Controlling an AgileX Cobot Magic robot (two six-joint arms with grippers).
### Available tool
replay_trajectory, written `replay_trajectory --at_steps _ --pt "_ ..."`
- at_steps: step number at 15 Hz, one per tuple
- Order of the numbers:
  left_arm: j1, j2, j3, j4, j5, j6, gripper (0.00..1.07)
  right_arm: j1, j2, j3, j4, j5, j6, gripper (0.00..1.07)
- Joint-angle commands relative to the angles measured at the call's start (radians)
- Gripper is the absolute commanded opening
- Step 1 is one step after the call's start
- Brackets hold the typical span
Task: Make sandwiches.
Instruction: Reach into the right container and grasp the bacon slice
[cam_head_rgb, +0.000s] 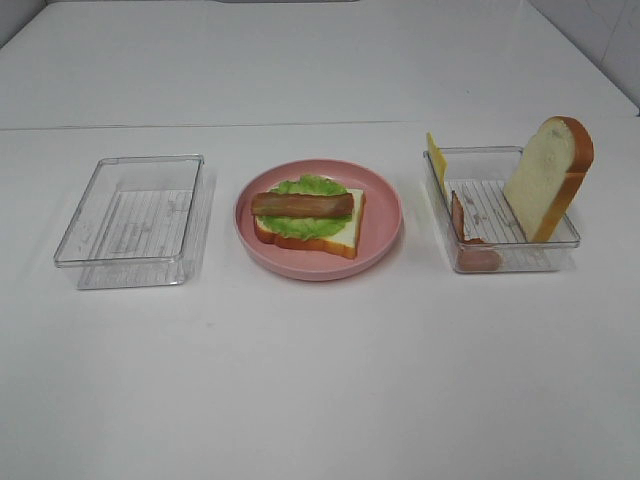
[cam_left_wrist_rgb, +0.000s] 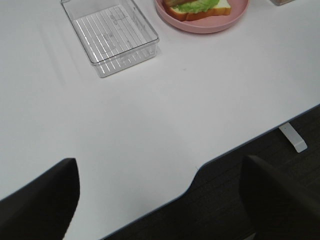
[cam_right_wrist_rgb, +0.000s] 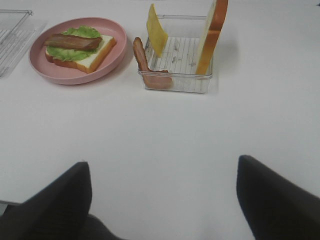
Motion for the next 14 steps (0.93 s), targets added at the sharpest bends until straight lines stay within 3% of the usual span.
replay_trajectory --at_steps 1,3,6,14 --pt "0.0 -0.153 0.075 0.027 -0.022 -0.006 0.83 -0.007 0.106 -0.043 0.005 -0.115 -0.005 0.75" --pt "0.0 -0.239 0.113 0.034 -0.058 -0.042 0.83 -0.007 0.334 -0.143 0.049 -0.233 -0.005 0.75" --pt "0.0 -0.235 0.134 0.042 -0.113 -0.029 0.83 -0.007 0.542 -0.227 0.049 -0.273 -0.01 0.75" --pt "0.0 -0.233 0.167 0.046 -0.156 -0.029 0.83 -0.005 1.121 -0.568 0.102 -0.202 -0.069 0.75"
